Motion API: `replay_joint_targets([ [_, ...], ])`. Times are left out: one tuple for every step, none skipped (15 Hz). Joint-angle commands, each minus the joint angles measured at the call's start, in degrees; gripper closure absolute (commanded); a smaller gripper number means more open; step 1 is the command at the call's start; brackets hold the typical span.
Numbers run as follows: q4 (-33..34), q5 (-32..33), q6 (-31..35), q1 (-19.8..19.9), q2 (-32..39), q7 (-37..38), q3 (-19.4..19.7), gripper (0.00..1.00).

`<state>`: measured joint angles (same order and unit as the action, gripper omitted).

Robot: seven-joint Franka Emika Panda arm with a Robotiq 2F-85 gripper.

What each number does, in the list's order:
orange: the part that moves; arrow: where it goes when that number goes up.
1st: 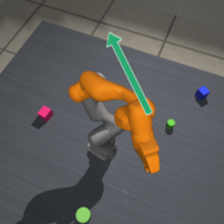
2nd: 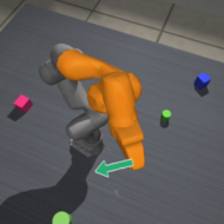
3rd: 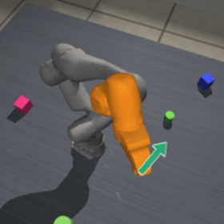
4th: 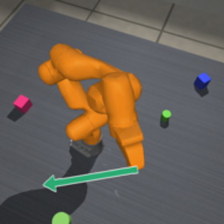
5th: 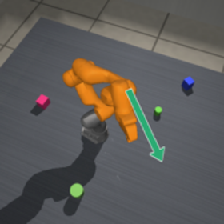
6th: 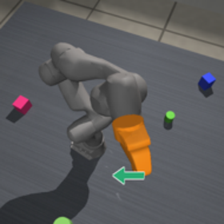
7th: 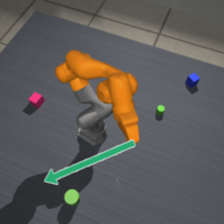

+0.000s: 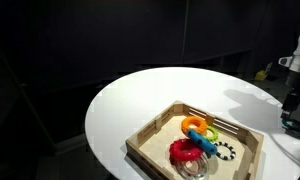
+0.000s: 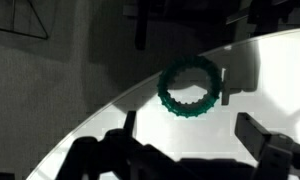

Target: Put the green ring in the box then move the box to the right

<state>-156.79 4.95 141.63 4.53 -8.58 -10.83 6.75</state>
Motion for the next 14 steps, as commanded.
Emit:
replay_joint_targets([
  [-1.5, 2.6, 2.7, 0.5, 0.2, 3.1, -1.2, 0.00],
  [-1.9, 2.9, 3.2, 0.5, 0.3, 3.5, -1.4, 0.00],
  [-2.2, 3.4, 3.5, 0.5, 0.4, 3.9, -1.6, 0.00],
  [-2.5, 3.9, 3.8, 0.5, 0.5, 4.5, -1.7, 0.00],
  [-2.7, 4.4, 4.1, 0.6, 0.6, 5.0, -1.9, 0.00],
  [-2.9, 5.0, 4.3, 0.6, 0.6, 5.6, -2.0, 0.00],
  [-2.1, 5.2, 4.1, 0.6, 1.4, 5.9, -2.1, 0.00],
  [-2.2, 5.8, 4.2, 0.7, 1.4, 6.5, -2.2, 0.00],
  [-2.2, 6.2, 4.1, 0.7, 1.4, 7.0, -2.2, 0.00],
  [-2.2, 6.7, 4.1, 0.8, 1.4, 7.5, -2.2, 0.00],
  [-2.2, 7.0, 4.1, 0.8, 1.5, 7.9, -2.2, 0.00],
  [-2.2, 7.0, 4.1, 0.8, 1.7, 8.1, -2.2, 0.00],
  [-2.2, 7.1, 4.1, 0.8, 1.8, 8.3, -2.2, 0.00],
  [-2.2, 7.2, 4.1, 0.8, 1.9, 8.5, -2.2, 0.00],
])
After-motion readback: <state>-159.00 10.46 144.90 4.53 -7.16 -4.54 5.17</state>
